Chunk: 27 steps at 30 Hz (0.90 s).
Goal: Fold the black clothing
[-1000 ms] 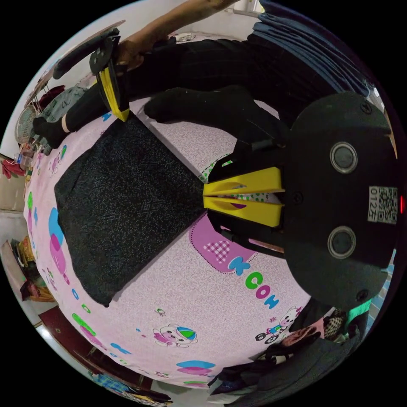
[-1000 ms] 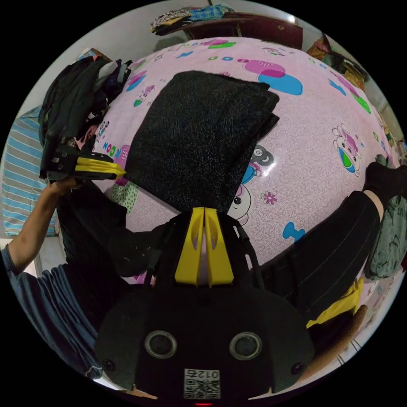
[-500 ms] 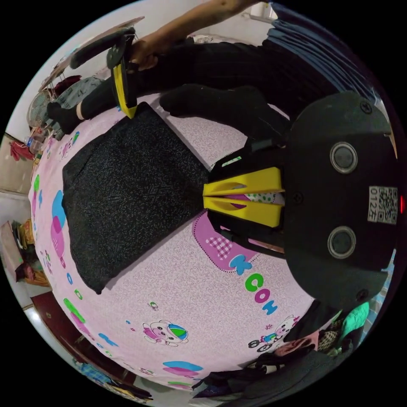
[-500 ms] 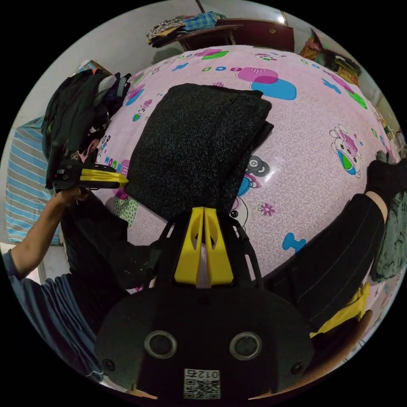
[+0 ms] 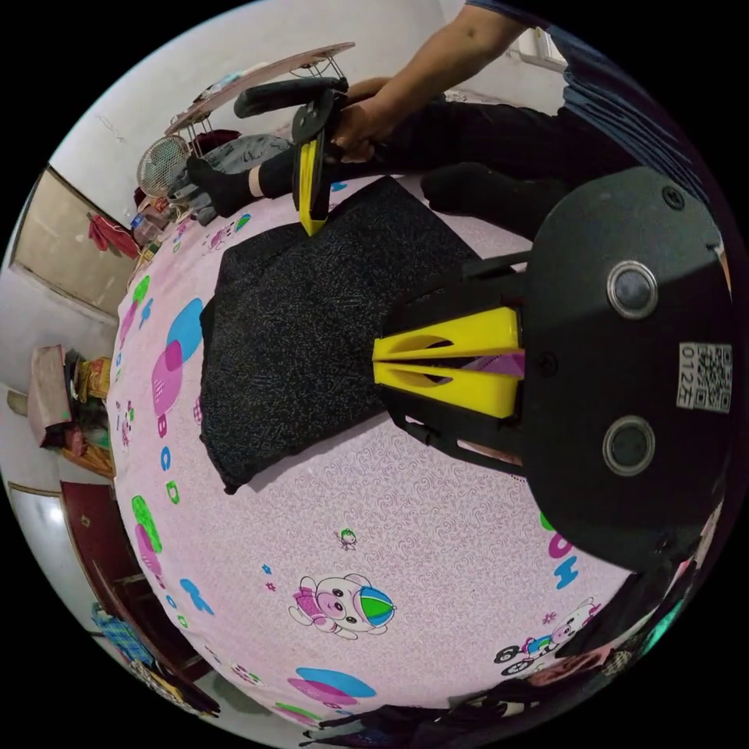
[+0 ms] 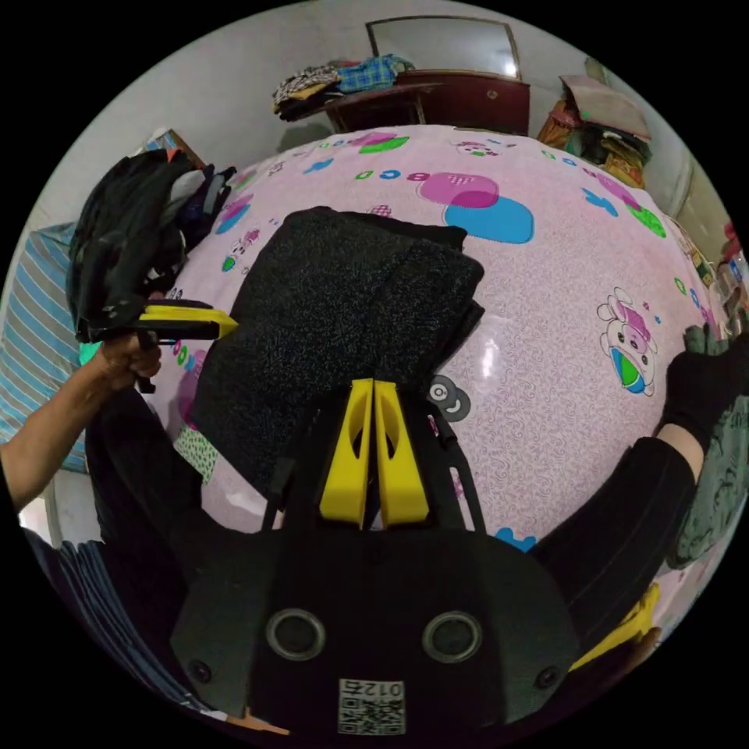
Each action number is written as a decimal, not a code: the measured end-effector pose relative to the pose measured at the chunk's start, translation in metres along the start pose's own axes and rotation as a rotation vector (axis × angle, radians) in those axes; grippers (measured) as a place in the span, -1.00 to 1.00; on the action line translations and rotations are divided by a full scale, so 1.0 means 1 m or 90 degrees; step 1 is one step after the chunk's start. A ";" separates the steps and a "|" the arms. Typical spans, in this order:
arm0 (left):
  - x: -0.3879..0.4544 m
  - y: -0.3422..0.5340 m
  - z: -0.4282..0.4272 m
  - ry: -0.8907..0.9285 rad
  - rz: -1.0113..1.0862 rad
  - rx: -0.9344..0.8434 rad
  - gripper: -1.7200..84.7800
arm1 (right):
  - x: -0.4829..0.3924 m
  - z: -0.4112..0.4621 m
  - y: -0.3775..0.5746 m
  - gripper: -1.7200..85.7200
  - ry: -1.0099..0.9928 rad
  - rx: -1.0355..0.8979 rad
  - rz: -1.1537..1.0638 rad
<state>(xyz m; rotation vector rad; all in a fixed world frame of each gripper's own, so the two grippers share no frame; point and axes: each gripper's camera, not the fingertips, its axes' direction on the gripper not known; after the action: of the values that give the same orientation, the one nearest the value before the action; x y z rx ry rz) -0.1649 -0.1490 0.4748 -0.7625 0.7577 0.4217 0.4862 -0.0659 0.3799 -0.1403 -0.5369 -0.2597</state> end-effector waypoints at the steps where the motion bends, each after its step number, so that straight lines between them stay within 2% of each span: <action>1: -0.004 -0.001 -0.001 0.006 0.000 0.002 -0.96 | 0.007 -0.001 0.001 -0.98 -0.022 0.002 0.010; 5: -0.021 -0.007 -0.018 0.046 -0.007 0.009 -0.96 | 0.021 -0.012 0.000 -0.98 -0.055 -0.004 0.033; 9: -0.055 -0.028 -0.051 0.076 -0.052 0.096 -0.94 | 0.031 -0.046 -0.009 -0.98 -0.043 0.080 0.026; 13: -0.084 -0.072 -0.056 0.073 -0.083 0.110 -0.94 | 0.051 -0.050 -0.042 -0.98 -0.060 0.105 0.051; 18: -0.109 -0.133 -0.042 0.046 -0.088 0.077 -0.95 | 0.064 -0.034 -0.072 -0.98 -0.048 0.092 0.055; 21: -0.131 -0.159 -0.014 0.023 -0.097 0.000 -0.95 | 0.079 -0.008 -0.080 -0.98 -0.028 0.021 0.073; 22: -0.133 -0.161 -0.010 0.019 -0.094 -0.009 -0.95 | 0.087 -0.009 -0.078 -0.98 -0.047 0.043 0.095; 27: -0.160 -0.161 -0.017 0.058 -0.092 0.017 -0.95 | 0.103 -0.014 -0.080 -0.98 -0.076 0.052 0.113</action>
<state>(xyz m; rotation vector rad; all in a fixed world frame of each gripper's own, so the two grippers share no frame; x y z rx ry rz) -0.1835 -0.2808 0.6600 -0.8101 0.7863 0.2474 0.5562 -0.1664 0.4269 -0.1242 -0.6487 -0.0572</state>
